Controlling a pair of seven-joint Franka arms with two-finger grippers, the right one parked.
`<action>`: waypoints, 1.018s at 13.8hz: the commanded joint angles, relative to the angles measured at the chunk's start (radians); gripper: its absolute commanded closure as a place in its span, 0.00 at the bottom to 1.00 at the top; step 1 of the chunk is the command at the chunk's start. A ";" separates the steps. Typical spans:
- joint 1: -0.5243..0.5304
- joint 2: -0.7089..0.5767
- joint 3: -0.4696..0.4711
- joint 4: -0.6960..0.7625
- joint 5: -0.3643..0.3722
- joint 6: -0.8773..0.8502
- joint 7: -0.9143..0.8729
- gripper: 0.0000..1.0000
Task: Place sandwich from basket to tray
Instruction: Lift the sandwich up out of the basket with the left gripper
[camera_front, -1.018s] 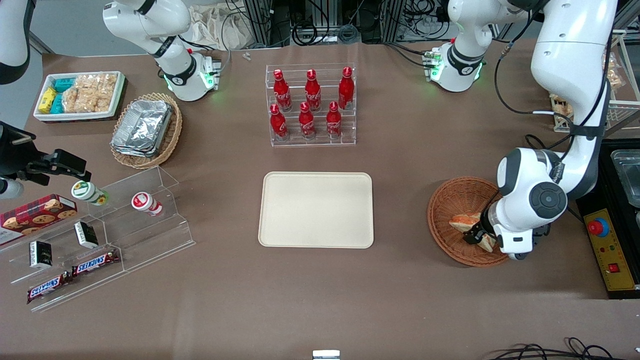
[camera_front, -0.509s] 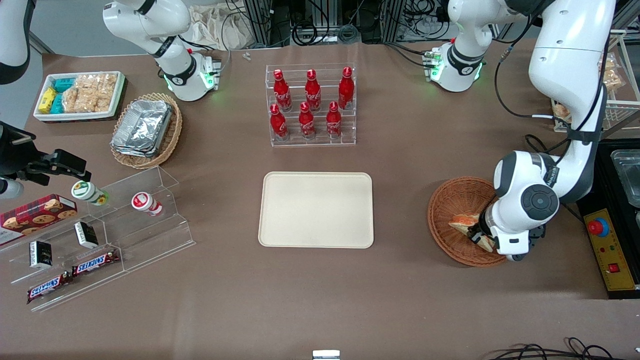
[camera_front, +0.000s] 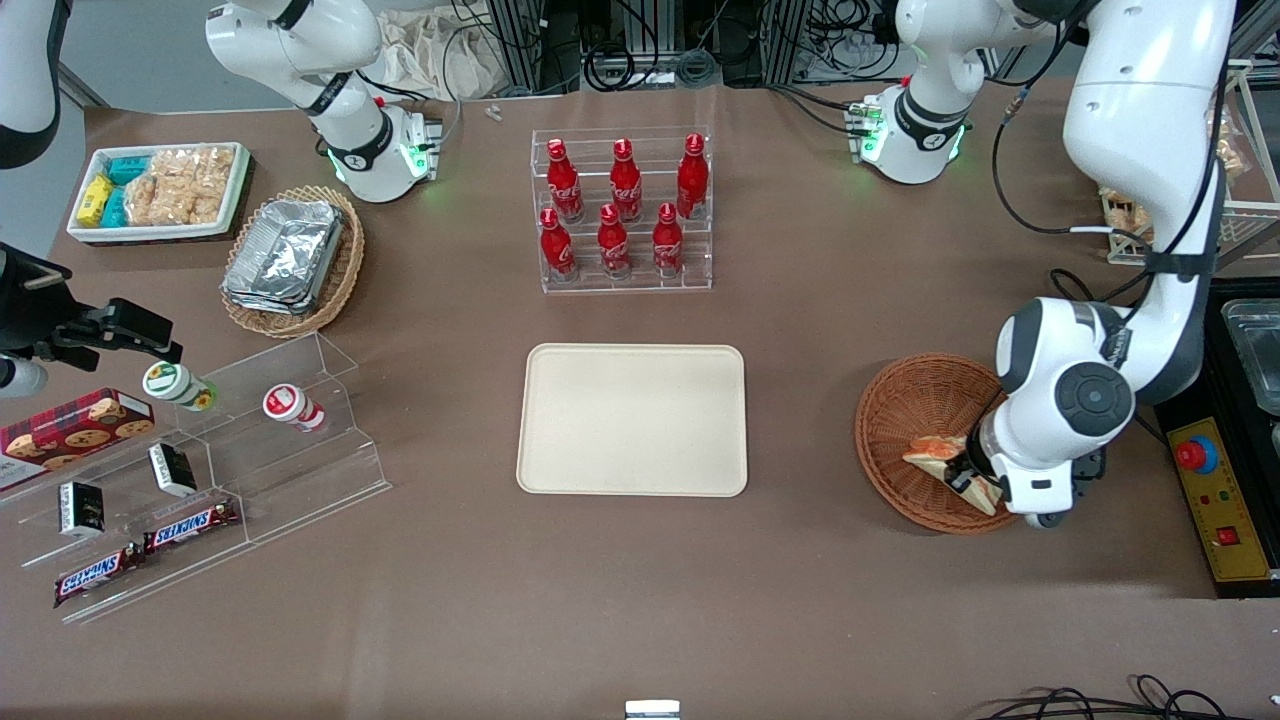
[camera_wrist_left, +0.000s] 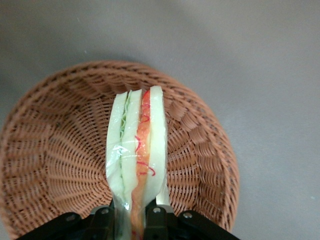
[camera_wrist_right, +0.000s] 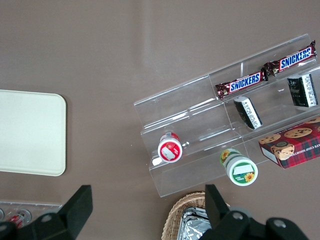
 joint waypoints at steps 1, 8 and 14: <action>0.004 -0.093 -0.002 0.029 0.004 -0.108 0.075 1.00; -0.004 -0.118 -0.045 0.412 -0.108 -0.665 0.318 1.00; -0.016 -0.109 -0.252 0.455 -0.185 -0.675 0.356 1.00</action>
